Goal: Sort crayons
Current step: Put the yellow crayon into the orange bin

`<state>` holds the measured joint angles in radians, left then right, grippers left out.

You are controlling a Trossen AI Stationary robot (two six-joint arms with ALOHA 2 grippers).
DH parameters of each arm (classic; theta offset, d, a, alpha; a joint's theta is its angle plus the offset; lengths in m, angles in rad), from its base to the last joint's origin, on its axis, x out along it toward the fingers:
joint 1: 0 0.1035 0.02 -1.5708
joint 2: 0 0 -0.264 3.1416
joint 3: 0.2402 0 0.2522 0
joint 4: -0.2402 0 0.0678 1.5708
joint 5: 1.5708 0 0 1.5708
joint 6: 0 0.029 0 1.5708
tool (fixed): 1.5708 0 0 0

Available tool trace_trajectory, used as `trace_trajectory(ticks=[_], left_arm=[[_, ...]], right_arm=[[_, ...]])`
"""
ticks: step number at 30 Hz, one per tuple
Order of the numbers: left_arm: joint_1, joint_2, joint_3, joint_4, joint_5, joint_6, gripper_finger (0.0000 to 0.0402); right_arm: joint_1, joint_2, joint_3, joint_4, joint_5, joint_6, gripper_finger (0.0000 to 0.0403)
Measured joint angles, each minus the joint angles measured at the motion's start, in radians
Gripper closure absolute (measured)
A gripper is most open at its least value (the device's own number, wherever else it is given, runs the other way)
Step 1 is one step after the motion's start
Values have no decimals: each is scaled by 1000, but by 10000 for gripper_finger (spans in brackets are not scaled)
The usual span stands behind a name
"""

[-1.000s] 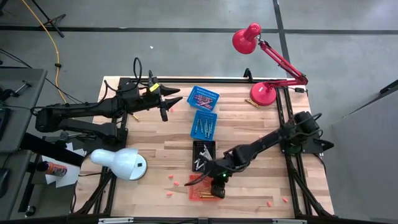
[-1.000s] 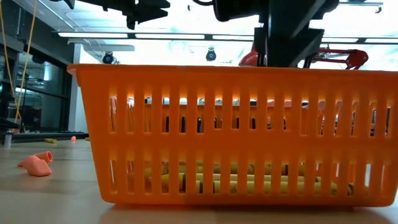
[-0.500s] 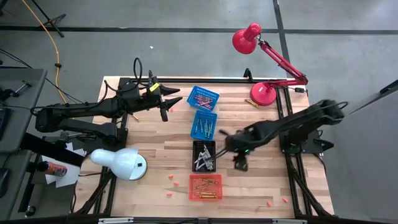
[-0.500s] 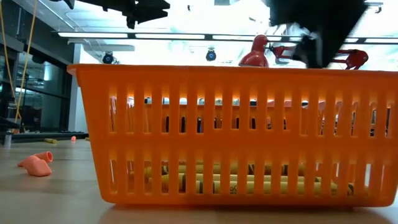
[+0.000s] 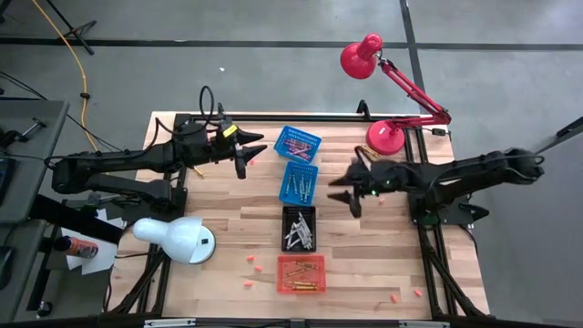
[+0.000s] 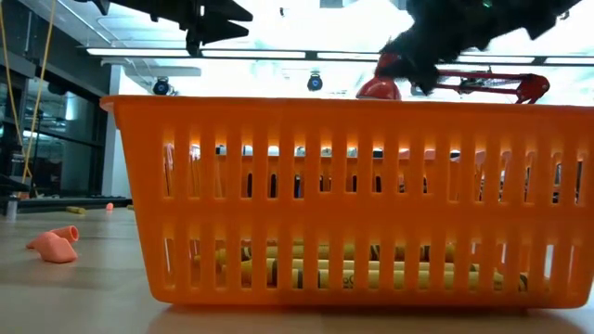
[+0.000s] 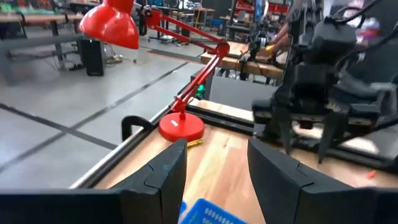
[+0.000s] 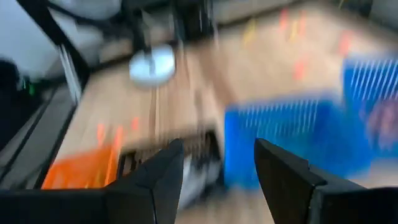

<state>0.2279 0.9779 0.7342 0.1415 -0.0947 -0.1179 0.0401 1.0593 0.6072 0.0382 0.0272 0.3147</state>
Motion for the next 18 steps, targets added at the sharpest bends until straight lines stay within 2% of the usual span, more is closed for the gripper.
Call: trace_trajectory(ticks=[5,18], left_arm=[[0,0,0,22,0,-62,243],[0,0,0,12,5,-63,243]], right_arm=[[-82,9,60,165,6,-163,215],[-193,9,185,167,32,-211,215]])
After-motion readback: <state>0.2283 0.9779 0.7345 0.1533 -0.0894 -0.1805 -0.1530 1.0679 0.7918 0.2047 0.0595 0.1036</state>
